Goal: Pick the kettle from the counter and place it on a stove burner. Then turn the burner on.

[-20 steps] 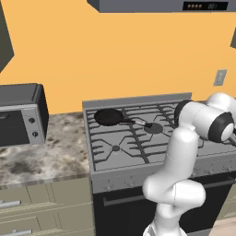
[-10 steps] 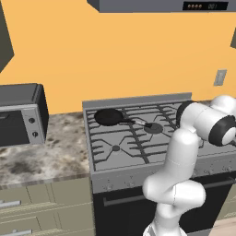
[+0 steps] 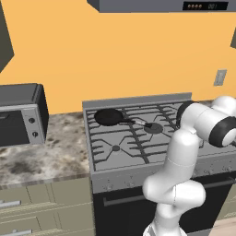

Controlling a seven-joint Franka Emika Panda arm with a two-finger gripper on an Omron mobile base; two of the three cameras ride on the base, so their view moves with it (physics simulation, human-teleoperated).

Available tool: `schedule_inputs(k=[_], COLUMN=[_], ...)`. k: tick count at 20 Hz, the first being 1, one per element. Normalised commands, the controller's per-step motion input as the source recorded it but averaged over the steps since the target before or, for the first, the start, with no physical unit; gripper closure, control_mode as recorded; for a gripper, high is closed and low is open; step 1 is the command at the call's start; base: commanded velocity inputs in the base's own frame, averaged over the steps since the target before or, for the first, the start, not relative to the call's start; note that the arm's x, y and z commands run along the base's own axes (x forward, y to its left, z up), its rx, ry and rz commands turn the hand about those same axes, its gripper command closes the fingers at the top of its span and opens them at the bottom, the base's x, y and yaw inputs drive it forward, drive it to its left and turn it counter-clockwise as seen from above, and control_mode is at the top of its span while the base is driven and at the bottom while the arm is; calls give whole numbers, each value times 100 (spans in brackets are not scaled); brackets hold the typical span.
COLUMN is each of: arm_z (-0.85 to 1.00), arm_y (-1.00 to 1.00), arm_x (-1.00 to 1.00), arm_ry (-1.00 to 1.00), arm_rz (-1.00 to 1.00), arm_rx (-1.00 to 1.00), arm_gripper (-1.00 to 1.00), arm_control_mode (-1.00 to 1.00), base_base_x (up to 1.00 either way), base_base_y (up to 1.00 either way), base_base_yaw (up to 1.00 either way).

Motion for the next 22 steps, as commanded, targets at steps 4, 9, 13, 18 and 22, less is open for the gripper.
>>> schedule_inputs(k=[4, 9, 13, 18, 22], arm_z=[0, 0, 0, 0, 0], arm_y=[0, 0, 0, 0, 0], arm_x=[7, 16, 0, 0, 0], arm_ry=[0, 0, 0, 0, 0], arm_rz=[0, -2, 0, 0, 0], arm_rx=[0, 0, 0, 0, 0], arm_gripper=[100, 100, -100, -100, -100], arm_control_mode=[-100, -100, -100, -100, -100], base_base_x=[0, 0, 0, 0, 0], base_base_y=[0, 0, 0, 0, 0], base_base_yaw=[0, 0, 0, 0, 0])
